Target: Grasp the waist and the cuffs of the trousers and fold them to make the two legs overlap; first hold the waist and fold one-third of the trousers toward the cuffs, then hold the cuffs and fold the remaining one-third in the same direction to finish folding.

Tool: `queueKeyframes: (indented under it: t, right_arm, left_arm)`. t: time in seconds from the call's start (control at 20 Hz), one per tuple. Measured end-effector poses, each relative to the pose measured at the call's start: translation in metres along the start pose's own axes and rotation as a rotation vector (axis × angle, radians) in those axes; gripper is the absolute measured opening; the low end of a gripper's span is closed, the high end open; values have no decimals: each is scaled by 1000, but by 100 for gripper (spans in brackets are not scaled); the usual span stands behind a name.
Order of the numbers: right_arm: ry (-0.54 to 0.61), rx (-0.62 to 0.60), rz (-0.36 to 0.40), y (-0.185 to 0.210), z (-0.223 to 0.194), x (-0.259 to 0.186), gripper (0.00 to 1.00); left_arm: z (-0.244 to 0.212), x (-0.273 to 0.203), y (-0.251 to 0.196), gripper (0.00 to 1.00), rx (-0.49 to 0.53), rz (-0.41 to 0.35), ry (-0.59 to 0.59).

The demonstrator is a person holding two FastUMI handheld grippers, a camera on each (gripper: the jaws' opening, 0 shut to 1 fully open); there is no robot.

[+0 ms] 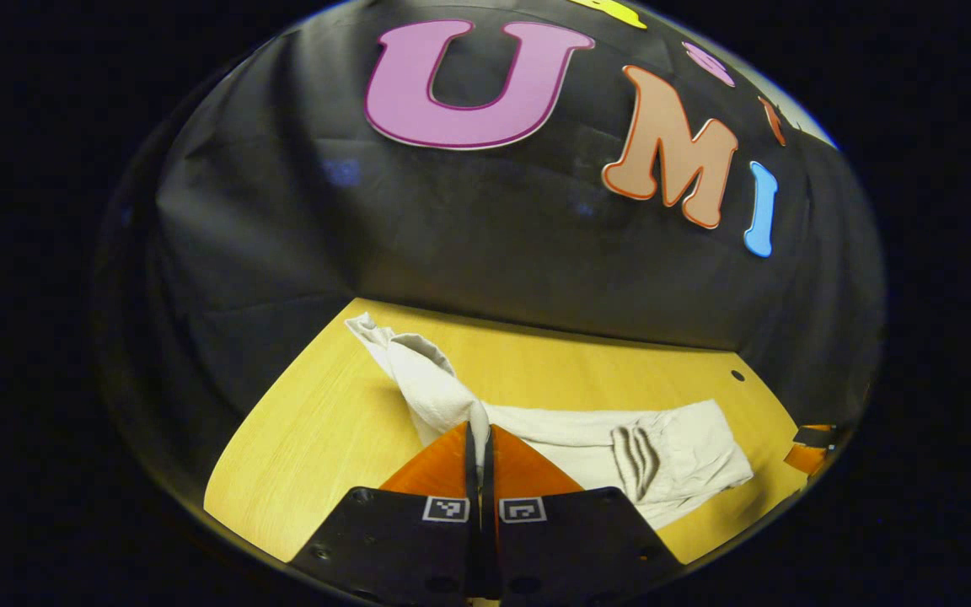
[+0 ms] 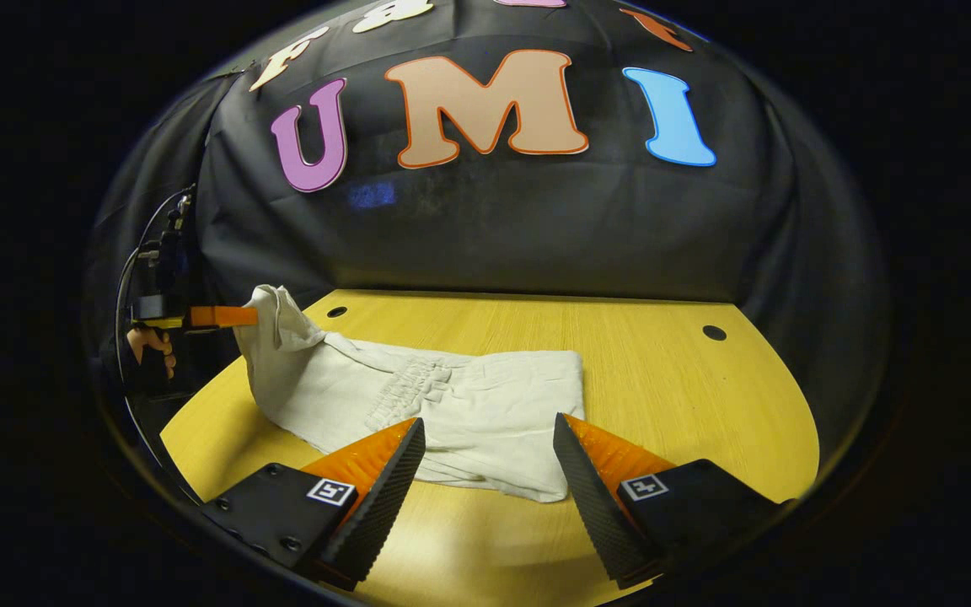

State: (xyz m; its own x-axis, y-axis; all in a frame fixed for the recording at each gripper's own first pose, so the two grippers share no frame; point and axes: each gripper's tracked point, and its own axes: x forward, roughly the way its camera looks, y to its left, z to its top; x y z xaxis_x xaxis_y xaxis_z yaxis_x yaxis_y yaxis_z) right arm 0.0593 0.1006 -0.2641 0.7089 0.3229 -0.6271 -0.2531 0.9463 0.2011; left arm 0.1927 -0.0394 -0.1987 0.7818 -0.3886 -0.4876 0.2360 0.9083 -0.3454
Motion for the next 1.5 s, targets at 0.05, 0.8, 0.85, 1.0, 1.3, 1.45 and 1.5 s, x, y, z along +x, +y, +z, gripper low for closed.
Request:
queueKeyframes:
  t: [0.05,0.8,0.85,1.0,1.3,1.45,1.5]
  right_arm:
    - [-3,6,1,-5,0,-3,99]
    - [-15,106,-72,-100,-17,-45,95]
    - [-14,114,-80,-107,-18,-47,95]
    - [-11,125,-97,-122,-23,-52,95]
    - [-2,136,-116,-139,-33,-58,95]
    - [-7,140,-126,-146,-36,-61,95]
    - [-6,142,-129,-148,-36,-62,95]
  left_arm:
    - [5,3,-14,0,8,-18,-9]
    - [37,40,-228,0,162,-280,-50]
    - [33,44,-243,0,169,-302,-43]
    - [16,50,-282,0,172,-366,-11]
    - [-32,57,-343,0,130,-483,70]
    - [-67,57,-352,0,141,-494,130]
    - [-79,56,-353,0,145,-490,150]
